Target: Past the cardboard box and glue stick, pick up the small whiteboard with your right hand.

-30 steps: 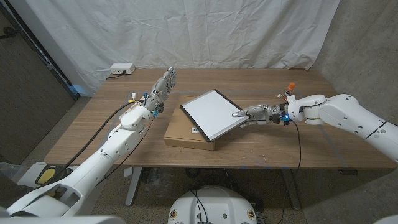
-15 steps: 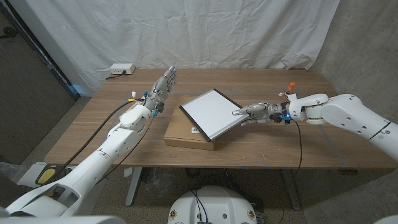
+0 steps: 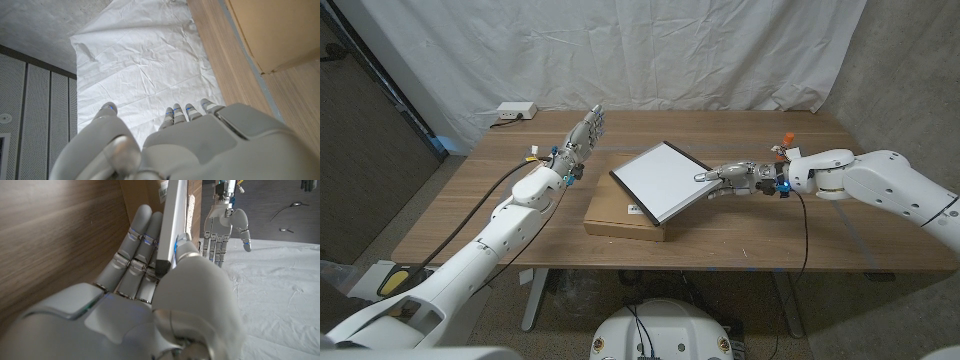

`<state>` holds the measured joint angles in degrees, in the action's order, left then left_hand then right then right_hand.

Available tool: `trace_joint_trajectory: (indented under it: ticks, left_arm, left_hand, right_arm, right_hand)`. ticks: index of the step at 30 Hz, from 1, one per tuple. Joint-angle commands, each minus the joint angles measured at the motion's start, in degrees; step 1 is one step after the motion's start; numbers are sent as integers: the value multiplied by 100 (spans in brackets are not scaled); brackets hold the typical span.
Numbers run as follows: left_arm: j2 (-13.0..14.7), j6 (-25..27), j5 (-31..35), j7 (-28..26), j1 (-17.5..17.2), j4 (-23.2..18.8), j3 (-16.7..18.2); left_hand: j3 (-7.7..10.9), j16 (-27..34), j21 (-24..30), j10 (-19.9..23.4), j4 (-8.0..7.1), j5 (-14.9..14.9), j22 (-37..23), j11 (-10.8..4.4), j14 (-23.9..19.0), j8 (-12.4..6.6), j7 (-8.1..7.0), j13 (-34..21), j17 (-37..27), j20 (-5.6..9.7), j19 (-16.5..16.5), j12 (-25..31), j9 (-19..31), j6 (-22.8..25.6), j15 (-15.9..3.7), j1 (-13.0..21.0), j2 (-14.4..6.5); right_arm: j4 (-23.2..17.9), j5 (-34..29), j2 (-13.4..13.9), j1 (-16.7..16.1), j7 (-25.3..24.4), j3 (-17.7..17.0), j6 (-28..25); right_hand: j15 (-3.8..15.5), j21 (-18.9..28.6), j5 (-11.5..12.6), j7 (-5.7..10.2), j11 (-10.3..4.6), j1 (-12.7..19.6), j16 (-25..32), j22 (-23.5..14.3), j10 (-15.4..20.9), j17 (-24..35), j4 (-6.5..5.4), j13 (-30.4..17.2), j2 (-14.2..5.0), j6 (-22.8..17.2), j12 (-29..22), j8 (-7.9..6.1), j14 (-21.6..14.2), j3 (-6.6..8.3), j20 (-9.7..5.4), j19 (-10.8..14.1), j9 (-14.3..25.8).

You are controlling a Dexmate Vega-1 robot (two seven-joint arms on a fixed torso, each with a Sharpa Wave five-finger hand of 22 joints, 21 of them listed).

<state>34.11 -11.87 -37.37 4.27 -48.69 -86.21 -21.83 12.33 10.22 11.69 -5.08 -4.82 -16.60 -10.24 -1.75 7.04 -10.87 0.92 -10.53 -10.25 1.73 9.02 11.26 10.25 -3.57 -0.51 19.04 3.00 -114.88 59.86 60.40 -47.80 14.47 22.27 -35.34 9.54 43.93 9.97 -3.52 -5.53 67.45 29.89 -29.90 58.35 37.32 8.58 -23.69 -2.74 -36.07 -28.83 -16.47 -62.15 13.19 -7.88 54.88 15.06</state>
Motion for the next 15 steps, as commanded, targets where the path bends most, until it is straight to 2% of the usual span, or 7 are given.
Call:
trace_joint_trajectory:
  ticks: [1,15]
  left_arm:
    - [94,125,29,-92,-43,-229,29]
    - [131,248,83,-206,-57,-419,6]
  left_hand:
    - [-20,52,12,-6,4,-32,-28,8,17,-28,12,-14,-18,0,8,23,33,4,27,18,-43]
    - [-32,52,10,-12,6,-32,-28,8,17,-27,1,-14,-18,-2,8,20,33,1,21,26,-51]
  right_arm:
    - [-210,153,164,-255,-129,-255,158]
    - [-286,322,318,-494,-144,-538,401]
  right_hand:
    - [359,68,21,-10,-291,443,-8,-37,329,32,-7,-397,-403,-50,-54,19,-199,27,-491,-5,30]
    - [361,192,24,0,-267,496,-5,-90,351,85,1,-457,-410,-131,-53,13,-249,34,-495,-15,59]
